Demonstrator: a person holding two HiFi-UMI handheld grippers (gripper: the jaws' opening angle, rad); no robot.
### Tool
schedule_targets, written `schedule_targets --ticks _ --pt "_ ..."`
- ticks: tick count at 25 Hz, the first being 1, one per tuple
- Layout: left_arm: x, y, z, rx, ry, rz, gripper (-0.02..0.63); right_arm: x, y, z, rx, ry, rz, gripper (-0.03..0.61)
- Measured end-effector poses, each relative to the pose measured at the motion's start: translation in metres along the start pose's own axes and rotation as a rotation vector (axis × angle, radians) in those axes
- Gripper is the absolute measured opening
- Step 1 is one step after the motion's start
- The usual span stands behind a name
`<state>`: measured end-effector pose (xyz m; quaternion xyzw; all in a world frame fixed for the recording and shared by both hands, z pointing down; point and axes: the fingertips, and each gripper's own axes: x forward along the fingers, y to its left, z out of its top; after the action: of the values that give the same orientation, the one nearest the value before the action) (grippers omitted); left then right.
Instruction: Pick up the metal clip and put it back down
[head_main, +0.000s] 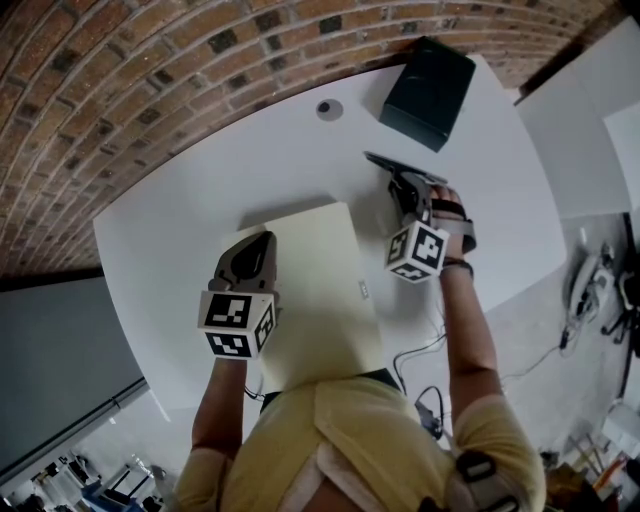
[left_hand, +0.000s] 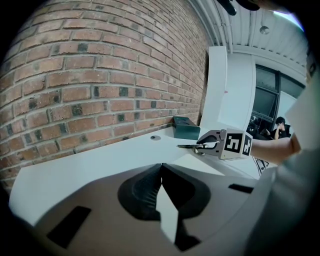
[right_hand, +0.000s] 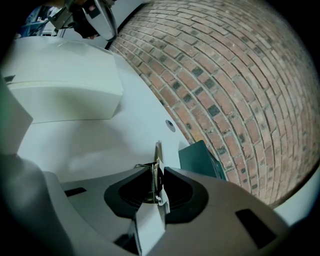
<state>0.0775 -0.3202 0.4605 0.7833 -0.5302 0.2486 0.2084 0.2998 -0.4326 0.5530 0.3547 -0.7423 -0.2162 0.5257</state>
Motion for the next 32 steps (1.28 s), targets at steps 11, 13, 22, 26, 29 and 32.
schedule_targets --ticks 11,13,22,26,29,32 --pt "-0.003 0.002 -0.003 -0.009 -0.005 0.017 0.003 -0.001 0.0 0.002 0.054 -0.045 -0.004 0.08" --pt "-0.005 0.001 -0.003 -0.012 -0.004 0.013 0.003 -0.001 0.002 0.001 0.054 -0.041 0.004 0.08" --pt "-0.019 0.006 -0.002 -0.011 -0.03 0.003 0.003 -0.017 0.001 0.0 0.079 -0.034 -0.027 0.08" --pt "-0.025 0.009 -0.001 -0.023 -0.041 -0.006 0.003 -0.032 0.001 0.002 0.101 -0.028 -0.033 0.08" --pt "-0.029 0.007 -0.001 -0.023 -0.049 -0.016 0.003 -0.043 -0.001 0.005 0.125 -0.033 -0.042 0.08" --pt "-0.033 0.01 -0.002 -0.024 -0.056 -0.021 0.003 -0.054 -0.004 0.008 0.162 -0.034 -0.063 0.08"
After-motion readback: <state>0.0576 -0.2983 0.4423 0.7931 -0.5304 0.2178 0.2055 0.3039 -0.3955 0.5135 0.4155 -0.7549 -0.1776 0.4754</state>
